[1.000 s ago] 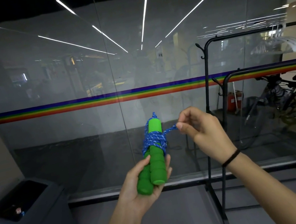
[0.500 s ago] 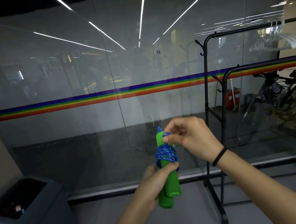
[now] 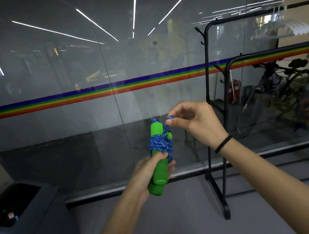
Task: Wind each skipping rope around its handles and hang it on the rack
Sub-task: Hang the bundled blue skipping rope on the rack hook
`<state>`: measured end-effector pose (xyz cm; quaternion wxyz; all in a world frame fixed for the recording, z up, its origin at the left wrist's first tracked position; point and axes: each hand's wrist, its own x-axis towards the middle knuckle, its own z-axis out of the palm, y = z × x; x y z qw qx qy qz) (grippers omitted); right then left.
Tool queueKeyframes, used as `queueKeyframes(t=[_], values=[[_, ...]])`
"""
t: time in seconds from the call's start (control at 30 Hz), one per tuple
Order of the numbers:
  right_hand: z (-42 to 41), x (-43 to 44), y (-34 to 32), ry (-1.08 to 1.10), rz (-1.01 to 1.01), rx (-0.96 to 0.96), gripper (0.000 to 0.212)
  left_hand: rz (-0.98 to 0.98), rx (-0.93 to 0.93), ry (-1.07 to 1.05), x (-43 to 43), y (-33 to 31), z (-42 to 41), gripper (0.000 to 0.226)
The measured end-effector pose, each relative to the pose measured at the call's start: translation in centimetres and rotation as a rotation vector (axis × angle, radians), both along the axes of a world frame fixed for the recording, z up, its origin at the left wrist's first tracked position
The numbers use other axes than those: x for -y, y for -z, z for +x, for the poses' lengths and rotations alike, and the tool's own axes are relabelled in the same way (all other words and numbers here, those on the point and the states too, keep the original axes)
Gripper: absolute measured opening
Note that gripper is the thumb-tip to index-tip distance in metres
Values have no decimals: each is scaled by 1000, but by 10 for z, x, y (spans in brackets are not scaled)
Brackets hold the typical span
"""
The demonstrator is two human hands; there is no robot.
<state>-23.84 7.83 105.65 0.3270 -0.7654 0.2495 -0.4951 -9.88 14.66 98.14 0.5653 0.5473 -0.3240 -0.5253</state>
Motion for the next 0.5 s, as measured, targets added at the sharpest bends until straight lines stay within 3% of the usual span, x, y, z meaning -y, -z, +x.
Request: queueKeyframes(t=[0.2, 0.5], values=[[8, 17, 22, 5, 17, -49, 12, 51, 2, 94, 23, 22, 1, 20], [-6, 96, 33, 93, 57, -94, 11, 97, 3, 110, 101, 31, -20, 41]])
